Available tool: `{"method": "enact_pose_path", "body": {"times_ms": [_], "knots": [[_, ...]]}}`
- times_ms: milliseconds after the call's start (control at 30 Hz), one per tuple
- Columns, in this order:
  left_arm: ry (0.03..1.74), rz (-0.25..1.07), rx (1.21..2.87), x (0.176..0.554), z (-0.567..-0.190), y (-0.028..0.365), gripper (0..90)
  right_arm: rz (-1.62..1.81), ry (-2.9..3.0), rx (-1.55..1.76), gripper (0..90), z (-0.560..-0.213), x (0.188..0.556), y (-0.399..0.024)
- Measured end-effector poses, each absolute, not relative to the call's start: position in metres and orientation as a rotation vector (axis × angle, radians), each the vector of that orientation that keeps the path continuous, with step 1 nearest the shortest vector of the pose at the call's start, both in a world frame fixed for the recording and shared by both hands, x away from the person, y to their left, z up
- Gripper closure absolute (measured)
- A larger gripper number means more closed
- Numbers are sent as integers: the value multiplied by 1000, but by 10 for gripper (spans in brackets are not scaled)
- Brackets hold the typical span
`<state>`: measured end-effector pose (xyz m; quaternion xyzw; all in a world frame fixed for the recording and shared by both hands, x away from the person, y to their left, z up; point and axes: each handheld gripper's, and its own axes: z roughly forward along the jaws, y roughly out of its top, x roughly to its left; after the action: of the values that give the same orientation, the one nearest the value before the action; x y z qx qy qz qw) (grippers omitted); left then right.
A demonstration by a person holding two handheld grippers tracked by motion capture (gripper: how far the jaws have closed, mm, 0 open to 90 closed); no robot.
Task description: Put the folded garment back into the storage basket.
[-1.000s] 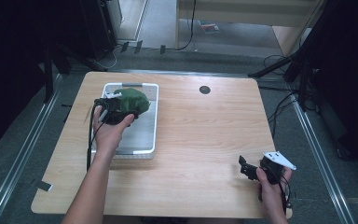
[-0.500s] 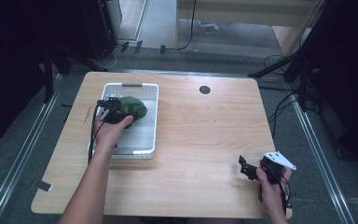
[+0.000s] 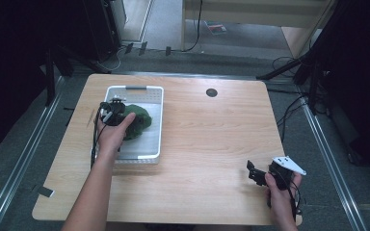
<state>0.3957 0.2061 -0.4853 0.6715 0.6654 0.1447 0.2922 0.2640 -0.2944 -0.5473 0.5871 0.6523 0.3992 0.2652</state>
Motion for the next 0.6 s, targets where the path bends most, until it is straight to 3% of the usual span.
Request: {"method": "enact_pose_path", "body": {"times_ms": [600], "knots": [[1553, 505, 1702, 347, -440, 212, 25, 1078, 1761, 1586, 8, -547, 264, -294]]}}
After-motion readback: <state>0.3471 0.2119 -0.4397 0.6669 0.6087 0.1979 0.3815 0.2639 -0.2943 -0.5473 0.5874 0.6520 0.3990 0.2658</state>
